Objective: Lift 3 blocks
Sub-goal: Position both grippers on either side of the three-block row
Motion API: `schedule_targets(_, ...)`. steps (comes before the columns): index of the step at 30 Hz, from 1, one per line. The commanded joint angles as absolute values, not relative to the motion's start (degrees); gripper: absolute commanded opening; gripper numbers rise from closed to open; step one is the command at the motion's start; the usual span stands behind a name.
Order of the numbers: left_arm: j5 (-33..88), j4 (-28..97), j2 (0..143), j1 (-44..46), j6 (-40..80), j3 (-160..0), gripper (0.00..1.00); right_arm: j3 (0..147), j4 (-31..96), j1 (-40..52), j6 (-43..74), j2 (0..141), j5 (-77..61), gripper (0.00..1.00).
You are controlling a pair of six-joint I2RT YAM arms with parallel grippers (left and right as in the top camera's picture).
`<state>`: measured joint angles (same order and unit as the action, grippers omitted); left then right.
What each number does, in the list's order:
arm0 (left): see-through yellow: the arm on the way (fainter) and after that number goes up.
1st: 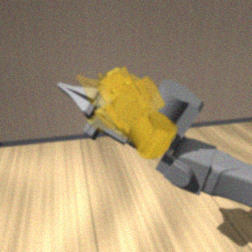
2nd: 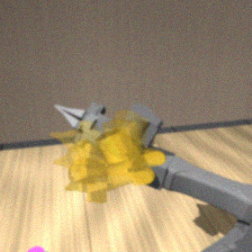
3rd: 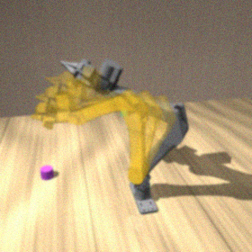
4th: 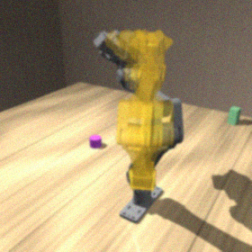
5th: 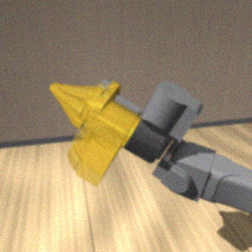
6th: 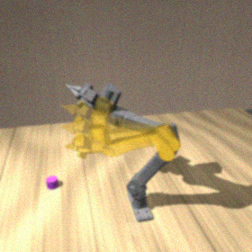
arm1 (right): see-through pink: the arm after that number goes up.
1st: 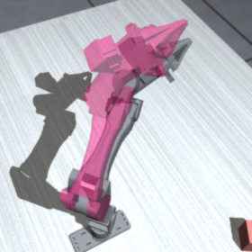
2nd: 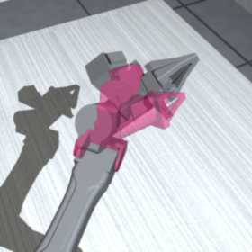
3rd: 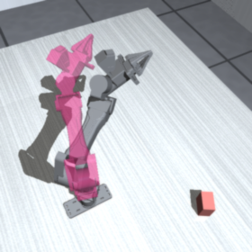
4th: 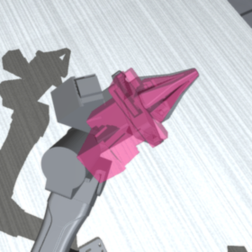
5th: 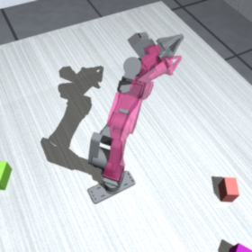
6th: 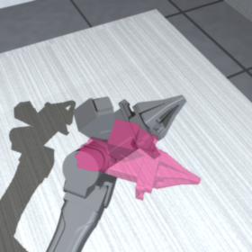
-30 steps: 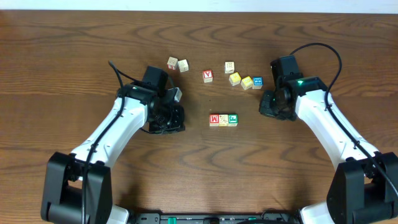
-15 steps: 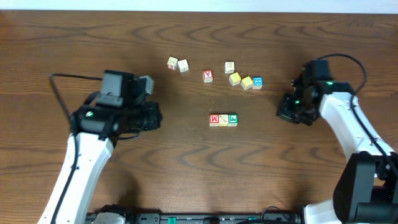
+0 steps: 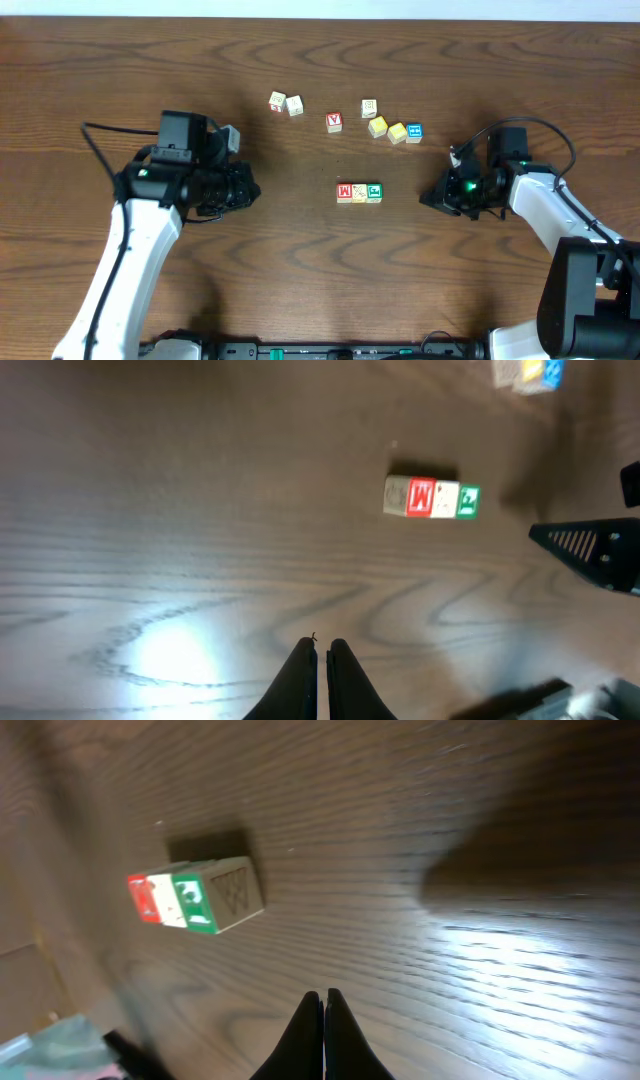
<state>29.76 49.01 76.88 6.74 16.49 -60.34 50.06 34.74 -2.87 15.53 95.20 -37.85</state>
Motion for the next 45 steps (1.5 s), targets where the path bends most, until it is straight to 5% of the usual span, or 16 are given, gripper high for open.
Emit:
schedule_targets(1, 32.84, 48.95, 80.82, 6.55, 16.53, -59.31, 0.07, 49.54, 34.02, -2.9, 16.27, 94.85, -42.13, 0.01)
schedule_targets(11, 40.14, 43.44, 92.58, 6.61, 13.87, -59.31, 0.07, 48.12, 27.94, -2.24, 17.34, 94.85, -36.53, 0.08)
schedule_targets(19, 45.32, 37.74, 98.94, 7.38, 6.98, -59.31, 0.07, 46.83, 24.12, -1.41, 21.06, 94.85, -31.97, 0.01)
schedule_targets(22, 46.06, 36.23, 99.24, 7.75, 5.93, -59.31, 0.07, 46.81, 22.98, -1.39, 21.04, 94.85, -31.9, 0.15)
schedule_targets(24, 46.04, 35.27, 99.24, 7.94, 5.76, -59.31, 0.07, 46.81, 22.46, -1.39, 21.04, 94.85, -31.4, 0.15)
schedule_targets(26, 45.36, 33.41, 99.26, 8.27, 5.82, -59.29, 0.07, 46.78, 22.2, -1.37, 21.74, 94.85, -29.56, 0.01)
schedule_targets(39, 27.92, 29.74, 99.31, 13.87, 16.91, -59.29, 0.07, 46.63, 17.47, 3.9, 26.39, 94.85, -23.77, 0.01)
schedule_targets(45, 28.91, 27.92, 99.44, 13.91, 17.04, -59.29, 0.07, 46.59, 17.08, 5.58, 25.65, 94.85, -21.63, 0.01)
